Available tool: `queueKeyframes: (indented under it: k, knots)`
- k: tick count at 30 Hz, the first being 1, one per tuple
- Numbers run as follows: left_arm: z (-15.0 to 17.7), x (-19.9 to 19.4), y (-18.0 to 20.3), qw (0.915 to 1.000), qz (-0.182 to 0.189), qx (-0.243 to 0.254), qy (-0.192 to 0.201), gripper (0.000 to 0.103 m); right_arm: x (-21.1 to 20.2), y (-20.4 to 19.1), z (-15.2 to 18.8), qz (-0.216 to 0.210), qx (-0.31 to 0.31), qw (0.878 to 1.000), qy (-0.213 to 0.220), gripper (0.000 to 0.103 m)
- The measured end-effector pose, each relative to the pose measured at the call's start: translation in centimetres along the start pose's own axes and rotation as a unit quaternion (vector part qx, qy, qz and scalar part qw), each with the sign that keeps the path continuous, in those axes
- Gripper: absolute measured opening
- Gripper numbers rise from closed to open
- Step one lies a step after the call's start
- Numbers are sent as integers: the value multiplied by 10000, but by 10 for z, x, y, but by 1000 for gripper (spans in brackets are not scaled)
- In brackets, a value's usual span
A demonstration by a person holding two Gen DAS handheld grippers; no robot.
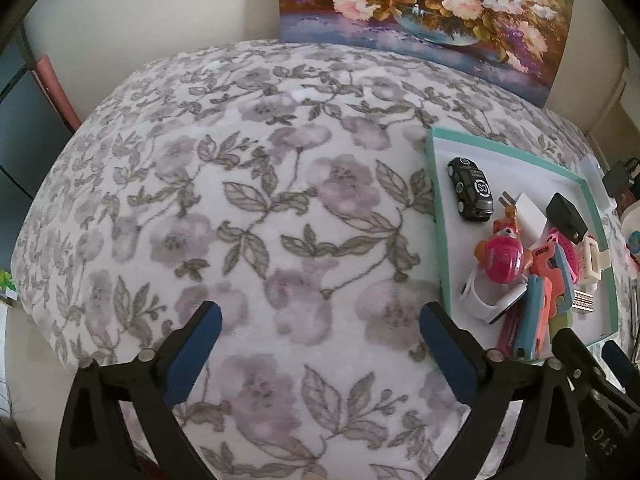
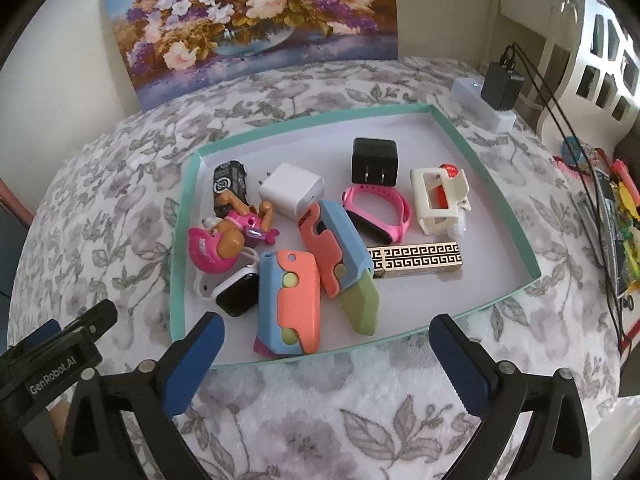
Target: Organize rigid objects
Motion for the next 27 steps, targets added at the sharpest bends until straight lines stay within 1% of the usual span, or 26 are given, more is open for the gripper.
queueKeyframes:
  k: [2, 4, 7, 10, 15, 27]
  knots:
    - [-1, -3, -3, 10000, 22, -48, 52, 100, -3, 0, 0, -3, 2, 10000, 38, 103]
    - [-1, -5, -4, 9998, 127, -90, 89, 100, -4, -1, 0, -3, 11, 10000, 47, 103]
    - [-2, -11, -4, 9997, 163, -35, 150, 100, -6, 0, 1, -3, 38, 10000, 59, 103]
    - [-2, -15, -1, 9998, 83, 102, 177, 100, -8, 1, 0, -9, 74, 9999, 86, 103]
    - [-2, -13, 2, 9995, -110, 276, 77, 100, -10, 2, -3, -43, 115, 9998, 125, 103]
    - [-4, -12, -9, 9998, -137, 112, 53, 100, -8, 3, -8, -36, 111, 9998, 177, 103]
Point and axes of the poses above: each gripper's, at about its wrist camera, not at the fingertips, and x roughly the way its jaws point, y to its right, z to its underside, the point moved 4 cm from there along x, roughly the way its jaws point, and after that the axes turned 10 degrees about z, right-handed, at the moved point
